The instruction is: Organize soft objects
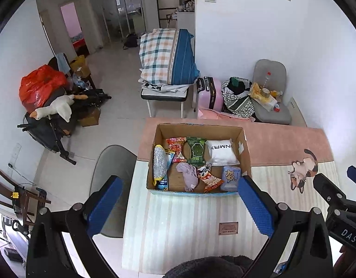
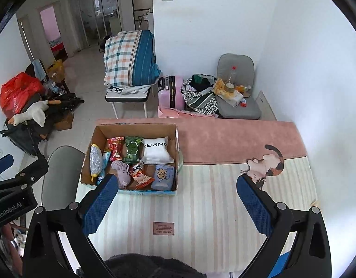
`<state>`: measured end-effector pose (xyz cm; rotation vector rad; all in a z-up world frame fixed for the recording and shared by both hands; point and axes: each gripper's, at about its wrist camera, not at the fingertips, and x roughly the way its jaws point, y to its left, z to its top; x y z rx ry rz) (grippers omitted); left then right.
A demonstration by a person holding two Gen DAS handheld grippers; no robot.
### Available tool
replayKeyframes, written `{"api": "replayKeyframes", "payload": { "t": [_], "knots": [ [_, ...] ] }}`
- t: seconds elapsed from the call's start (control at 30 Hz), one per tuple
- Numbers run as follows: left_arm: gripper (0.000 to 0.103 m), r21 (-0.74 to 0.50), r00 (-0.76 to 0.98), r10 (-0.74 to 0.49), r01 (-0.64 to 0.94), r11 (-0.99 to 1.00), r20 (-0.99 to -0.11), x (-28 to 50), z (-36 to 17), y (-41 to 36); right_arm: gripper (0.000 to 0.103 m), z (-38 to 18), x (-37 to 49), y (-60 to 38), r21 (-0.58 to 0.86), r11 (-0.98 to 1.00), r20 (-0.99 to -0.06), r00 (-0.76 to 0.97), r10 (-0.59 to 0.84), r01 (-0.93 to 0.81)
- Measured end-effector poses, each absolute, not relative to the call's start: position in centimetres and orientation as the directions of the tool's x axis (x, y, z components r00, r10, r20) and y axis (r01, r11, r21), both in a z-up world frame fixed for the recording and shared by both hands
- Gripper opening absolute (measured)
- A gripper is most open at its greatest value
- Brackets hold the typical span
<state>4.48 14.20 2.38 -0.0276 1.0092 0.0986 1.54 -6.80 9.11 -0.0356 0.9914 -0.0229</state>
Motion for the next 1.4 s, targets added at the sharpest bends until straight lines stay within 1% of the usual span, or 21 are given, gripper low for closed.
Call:
{"api": "replayKeyframes", "payload": {
  "t": [0.67, 1.4],
  "knots": [
    [0.103, 0.02, 0.54, 0.072, -0.102, 0.995, -0.839, 3.0, 2.5, 14.7, 0.103, 10.0, 1.6, -7.0, -0.068, 0.998, -0.822, 0.566, -0.065, 0.016],
    [0.103, 0.022, 0.543, 0.073, -0.099, 0.995, -0.837, 3.2, 2.7, 14.7, 0.103, 10.0, 1.5, -7.3, -0.074, 0.997, -0.817, 0.572, -0.075, 0.025]
  ]
}}
